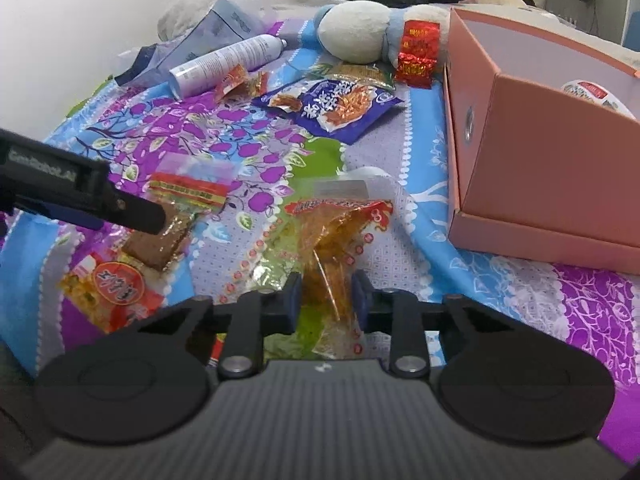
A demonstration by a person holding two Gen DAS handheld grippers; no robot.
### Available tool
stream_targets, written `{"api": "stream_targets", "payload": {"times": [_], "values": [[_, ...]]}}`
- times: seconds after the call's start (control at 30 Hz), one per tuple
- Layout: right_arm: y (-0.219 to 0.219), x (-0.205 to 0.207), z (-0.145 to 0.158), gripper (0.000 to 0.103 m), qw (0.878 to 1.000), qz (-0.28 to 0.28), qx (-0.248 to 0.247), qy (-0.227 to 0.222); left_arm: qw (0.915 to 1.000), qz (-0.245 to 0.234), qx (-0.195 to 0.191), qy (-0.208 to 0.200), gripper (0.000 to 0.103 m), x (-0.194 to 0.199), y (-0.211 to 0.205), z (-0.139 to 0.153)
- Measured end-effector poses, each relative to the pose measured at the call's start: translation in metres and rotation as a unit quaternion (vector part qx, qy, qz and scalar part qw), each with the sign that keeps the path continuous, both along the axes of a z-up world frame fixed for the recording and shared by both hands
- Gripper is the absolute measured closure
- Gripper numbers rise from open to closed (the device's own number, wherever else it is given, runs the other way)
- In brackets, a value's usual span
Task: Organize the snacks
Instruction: 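Grasp a brown stick-snack packet with the left gripper while the right grasps a clear orange packet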
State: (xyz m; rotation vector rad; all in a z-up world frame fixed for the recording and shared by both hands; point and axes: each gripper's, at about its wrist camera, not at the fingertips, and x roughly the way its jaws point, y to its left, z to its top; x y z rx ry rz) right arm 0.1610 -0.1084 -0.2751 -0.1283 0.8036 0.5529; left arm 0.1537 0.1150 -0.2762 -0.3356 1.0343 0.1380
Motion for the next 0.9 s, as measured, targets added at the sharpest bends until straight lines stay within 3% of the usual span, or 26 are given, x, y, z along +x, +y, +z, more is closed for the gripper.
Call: {"api": "stream_targets", "payload": {"times": [0.27,0.33,0.47,0.67,0.9], "values": [[-0.015,0.001,0.003,0.075,1.000,-0.016,-0.004,0.002,0.9970,-0.057,0.051,-0.003,0.014,0.006,-0.028,-0.006],[-0.017,0.000,0.003,0.075,1.000,-0.018,-0.006,0.000,0.9966,-0.067,0.048,0.008,0.021,0.007,-0.032,-0.014],[-0.020,-0.001,0.005,0.075,1.000,-0.024,-0.014,-0.003,0.9918,-0.086,0.094,0.010,0.028,0.007,-0.044,-0.019],[-0.030,0.002,0.009,0.075,0.999,-0.040,-0.007,0.005,0.9928,-0.074,0.094,0.006,0.045,0.005,-0.038,-0.014],[-0.035,0.000,0.019,0.075,0.999,-0.047,0.001,0.001,0.9966,-0.051,0.064,-0.013,0.047,0.000,-0.029,0.006]]}}
